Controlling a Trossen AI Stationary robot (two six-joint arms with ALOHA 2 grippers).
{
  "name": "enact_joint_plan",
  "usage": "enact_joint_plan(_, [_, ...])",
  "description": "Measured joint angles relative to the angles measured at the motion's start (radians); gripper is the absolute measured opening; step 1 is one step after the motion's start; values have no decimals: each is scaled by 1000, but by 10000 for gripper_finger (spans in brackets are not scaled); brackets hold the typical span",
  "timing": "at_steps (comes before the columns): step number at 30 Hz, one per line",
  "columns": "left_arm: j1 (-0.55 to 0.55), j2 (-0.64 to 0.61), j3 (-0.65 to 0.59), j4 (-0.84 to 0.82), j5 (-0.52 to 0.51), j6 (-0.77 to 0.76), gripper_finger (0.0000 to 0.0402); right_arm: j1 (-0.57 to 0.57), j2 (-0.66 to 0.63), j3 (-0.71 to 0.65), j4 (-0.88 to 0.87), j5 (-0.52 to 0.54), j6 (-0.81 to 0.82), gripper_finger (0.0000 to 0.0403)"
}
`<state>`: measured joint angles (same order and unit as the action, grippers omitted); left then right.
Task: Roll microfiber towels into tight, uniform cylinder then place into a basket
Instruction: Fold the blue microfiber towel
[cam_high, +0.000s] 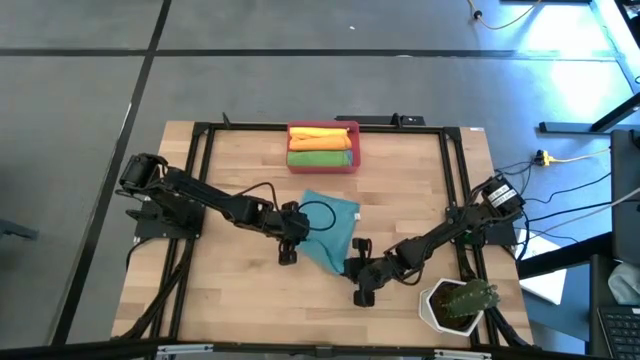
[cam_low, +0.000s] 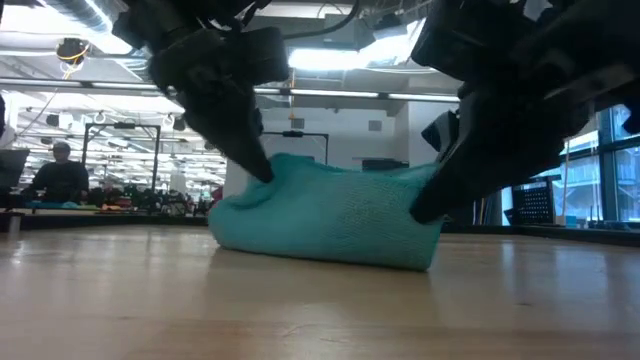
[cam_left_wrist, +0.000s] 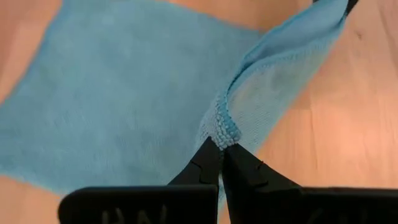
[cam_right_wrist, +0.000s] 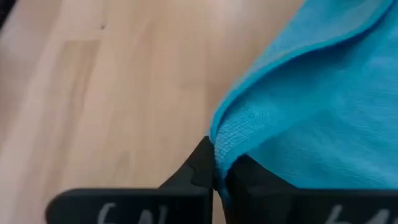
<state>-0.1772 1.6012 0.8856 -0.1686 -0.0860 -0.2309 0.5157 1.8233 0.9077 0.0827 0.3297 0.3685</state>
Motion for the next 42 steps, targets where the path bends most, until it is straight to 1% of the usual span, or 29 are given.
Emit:
enact_joint_plan(3, [-29,0,0,-46,3,-30,0,0,-13,3,-4,-63,-7,14])
enact_joint_plan(6, [-78,0,0,-70,16,-65,0,2,-38,30,-49,-96,-15,7])
enact_joint_plan(9, [-131,0,6,-74,53,-100,0,10,-72,83,-137,-96,-58,7])
enact_joint_plan(13, [-191,0,52,-112,46,-97,0,12,-95,175,-278,-108,-74,5])
enact_joint_plan(14, [-197,0,64,-128,42,-94,0,12,-95,198,-321,-103,-75,5])
enact_joint_plan(16, [-202,0,93,-162,35,-103,0,16,-95,240,-427,-54,-60,5])
enact_joint_plan(18, [-209,0,128,-191,42,-135,0,22,-95,265,-494,-41,-36,5])
enact_joint_plan(19, [-218,0,145,-208,48,-146,0,27,-95,273,-522,-51,-26,5])
enact_joint_plan(22, [-251,0,181,-245,42,-140,0,40,-95,281,-525,-159,-6,5])
enact_joint_plan(24, [-263,0,196,-247,30,-122,0,46,-95,282,-520,-184,-5,5])
enact_joint_plan(26, [-262,0,201,-249,23,-100,0,45,-94,282,-534,-166,-5,5])
enact_joint_plan(30, [-234,0,202,-301,-21,-49,0,30,-95,282,-592,-71,19,4])
enact_joint_plan(32, [-198,0,199,-334,-40,-37,0,11,-95,282,-637,-35,45,4])
enact_joint_plan(36, [-120,0,173,-337,-46,35,0,-34,-96,271,-708,39,95,4])
enact_joint_plan(40, [-40,0,157,-315,-43,118,0,-82,-97,221,-702,34,124,4])
enact_joint_plan(42, [-2,0,146,-295,-32,158,0,-110,-97,181,-671,19,128,4])
